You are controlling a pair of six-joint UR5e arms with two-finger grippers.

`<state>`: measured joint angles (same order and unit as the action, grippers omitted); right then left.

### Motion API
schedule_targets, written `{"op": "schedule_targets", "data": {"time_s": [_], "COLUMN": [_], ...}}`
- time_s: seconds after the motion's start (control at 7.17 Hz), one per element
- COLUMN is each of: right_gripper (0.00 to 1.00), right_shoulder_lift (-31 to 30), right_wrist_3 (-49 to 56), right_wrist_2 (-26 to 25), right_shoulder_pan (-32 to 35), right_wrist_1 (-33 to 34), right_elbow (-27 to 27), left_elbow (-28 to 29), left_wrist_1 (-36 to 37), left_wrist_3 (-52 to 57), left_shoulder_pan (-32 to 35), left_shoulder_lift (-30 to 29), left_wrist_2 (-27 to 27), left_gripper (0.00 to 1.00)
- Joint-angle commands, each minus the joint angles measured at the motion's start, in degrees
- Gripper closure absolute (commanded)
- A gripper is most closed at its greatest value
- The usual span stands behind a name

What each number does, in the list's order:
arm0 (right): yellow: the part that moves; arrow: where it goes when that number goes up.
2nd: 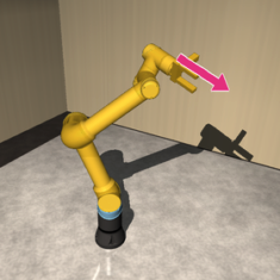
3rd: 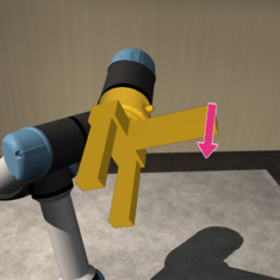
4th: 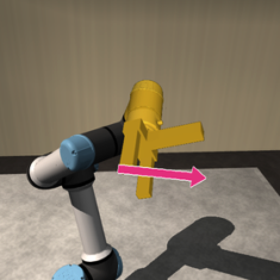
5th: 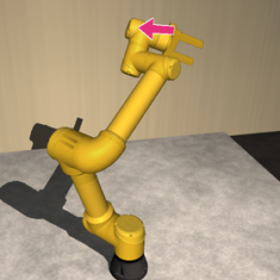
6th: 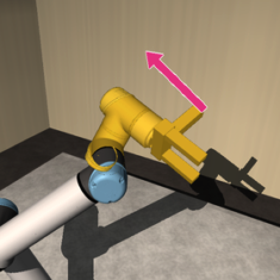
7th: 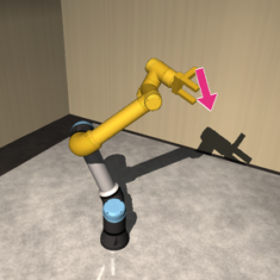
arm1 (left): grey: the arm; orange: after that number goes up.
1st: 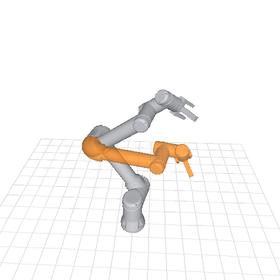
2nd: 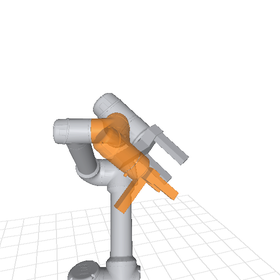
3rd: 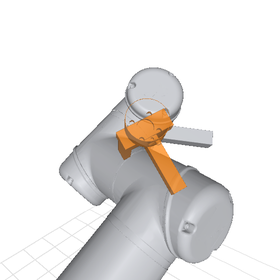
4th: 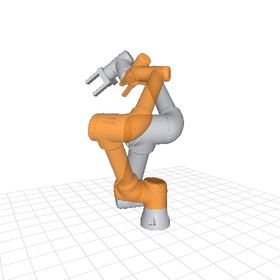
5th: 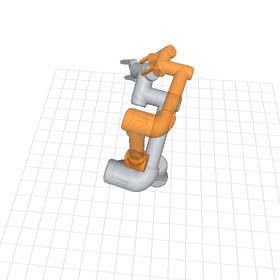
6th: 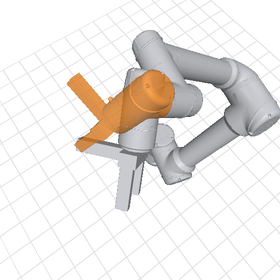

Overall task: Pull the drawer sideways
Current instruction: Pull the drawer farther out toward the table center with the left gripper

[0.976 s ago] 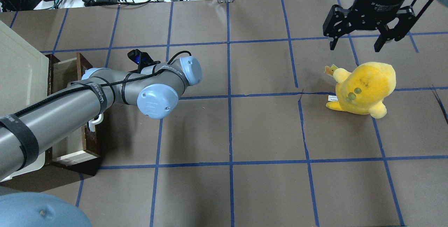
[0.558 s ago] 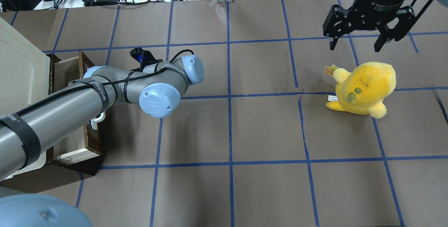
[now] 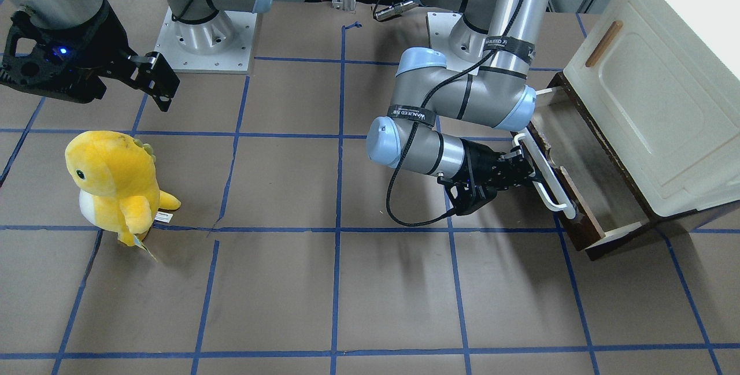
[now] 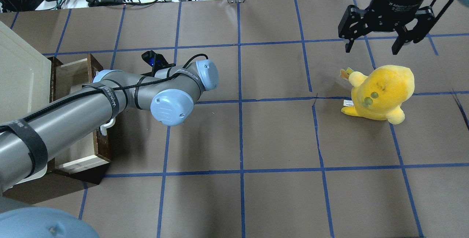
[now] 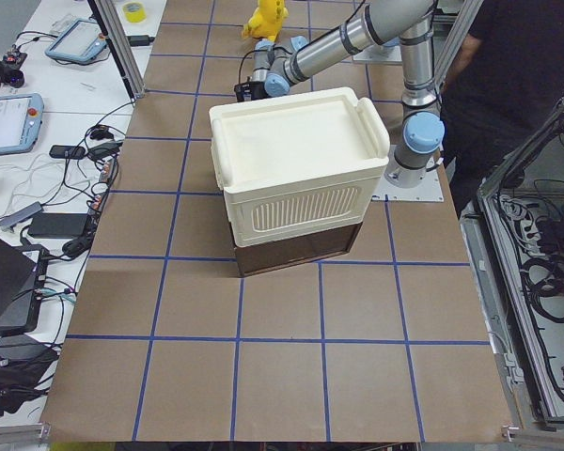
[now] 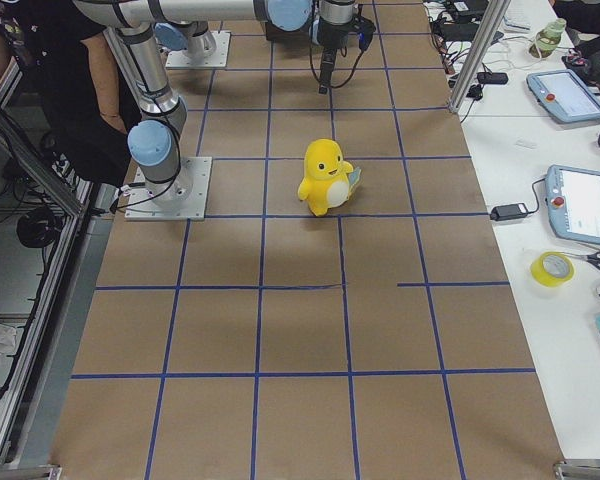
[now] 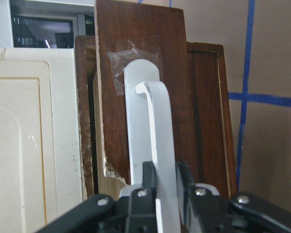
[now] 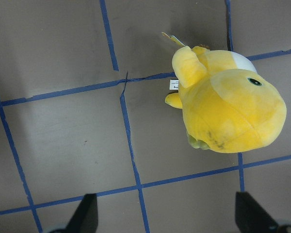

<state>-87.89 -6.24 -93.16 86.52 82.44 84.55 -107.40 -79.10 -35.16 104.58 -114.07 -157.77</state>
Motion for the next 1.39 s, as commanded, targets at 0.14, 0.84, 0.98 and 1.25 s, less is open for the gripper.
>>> {"op": "schedule_targets", "data": {"time_s": [0.14, 0.84, 0.98, 1.25], "right_gripper": [0.0, 0.0, 0.0, 0.0], "right_shoulder_lift": [0.0, 0.0, 0.0, 0.0], "right_wrist_3": [0.0, 0.0, 0.0, 0.0], "right_wrist_2": [0.0, 0.0, 0.0, 0.0], "right_shoulder_pan": [0.1, 0.0, 0.0, 0.1], "right_wrist_1": [-0.1, 0.0, 0.0, 0.0], "right_elbow": [0.0, 0.0, 0.0, 0.0], "left_elbow": [0.9, 0.9, 0.9, 0.9], "left_wrist_1": [-0.1, -0.2, -0.1, -0.3], "left_wrist_3": [0.0, 0.1, 0.1, 0.6], "left_shoulder_pan": [0.8, 1.3, 1.9, 1.9], "left_shoulder_lift": [-0.1, 0.3, 0.3, 0.3], "left_wrist_2": [0.0, 0.0, 0.0, -0.2], "left_gripper": [0.78, 0.78, 0.77, 0.6]}}
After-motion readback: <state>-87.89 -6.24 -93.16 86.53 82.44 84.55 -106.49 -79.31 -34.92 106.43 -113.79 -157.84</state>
